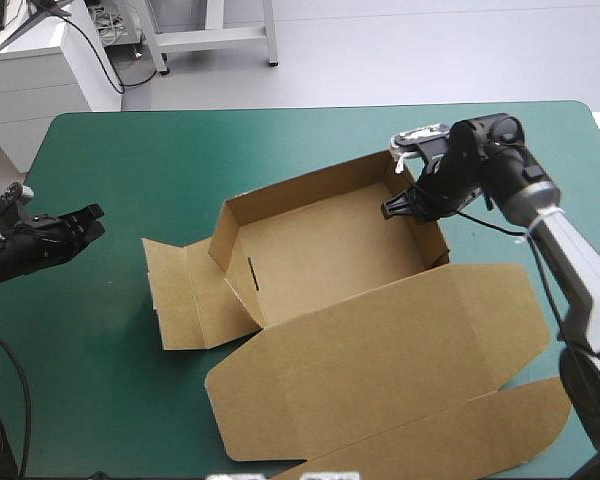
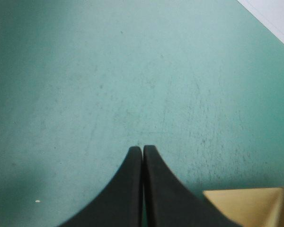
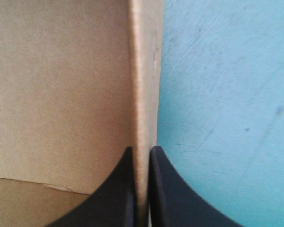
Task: Fold the box
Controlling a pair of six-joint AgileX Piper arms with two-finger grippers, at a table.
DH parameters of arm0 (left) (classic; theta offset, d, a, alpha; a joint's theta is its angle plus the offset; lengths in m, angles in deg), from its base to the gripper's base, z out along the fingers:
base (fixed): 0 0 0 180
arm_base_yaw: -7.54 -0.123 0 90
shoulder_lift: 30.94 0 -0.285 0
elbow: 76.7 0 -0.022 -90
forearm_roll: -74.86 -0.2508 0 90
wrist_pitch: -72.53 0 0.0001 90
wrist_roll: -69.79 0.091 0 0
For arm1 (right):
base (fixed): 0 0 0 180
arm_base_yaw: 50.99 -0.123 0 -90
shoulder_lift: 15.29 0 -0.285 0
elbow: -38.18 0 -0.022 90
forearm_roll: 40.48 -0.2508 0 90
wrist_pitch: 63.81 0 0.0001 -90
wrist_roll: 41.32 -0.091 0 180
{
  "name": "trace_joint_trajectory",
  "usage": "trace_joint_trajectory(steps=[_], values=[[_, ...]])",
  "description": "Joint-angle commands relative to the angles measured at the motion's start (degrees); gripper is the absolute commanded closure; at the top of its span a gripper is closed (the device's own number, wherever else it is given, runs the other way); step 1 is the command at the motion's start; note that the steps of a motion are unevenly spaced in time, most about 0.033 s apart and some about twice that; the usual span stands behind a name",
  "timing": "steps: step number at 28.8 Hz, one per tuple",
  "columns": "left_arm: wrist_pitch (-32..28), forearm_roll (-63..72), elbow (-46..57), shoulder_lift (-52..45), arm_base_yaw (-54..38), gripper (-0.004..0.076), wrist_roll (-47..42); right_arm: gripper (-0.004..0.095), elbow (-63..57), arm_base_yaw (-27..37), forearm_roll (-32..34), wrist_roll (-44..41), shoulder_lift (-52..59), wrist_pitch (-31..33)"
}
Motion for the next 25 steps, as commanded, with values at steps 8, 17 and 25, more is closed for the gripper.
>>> trace_joint_trajectory(steps=[8,17,25], values=[[-1.12,3.08,-1.38,-1.58,-0.02,0.0732,0.11,0.0909,2.62,0.05,0.57,-3.62,25.11,1.08],[2.81,4.03,-1.49,-1.58,-0.02,0.0626,4.11,0.0927,2.62,0.05,-7.49,-3.17,28.02,0.47],[5.14,6.96,-1.49,-1.58,0.08,0.0167,2.78,0.0927,2.62,0.05,-7.92,-3.17,23.79,-0.29]])
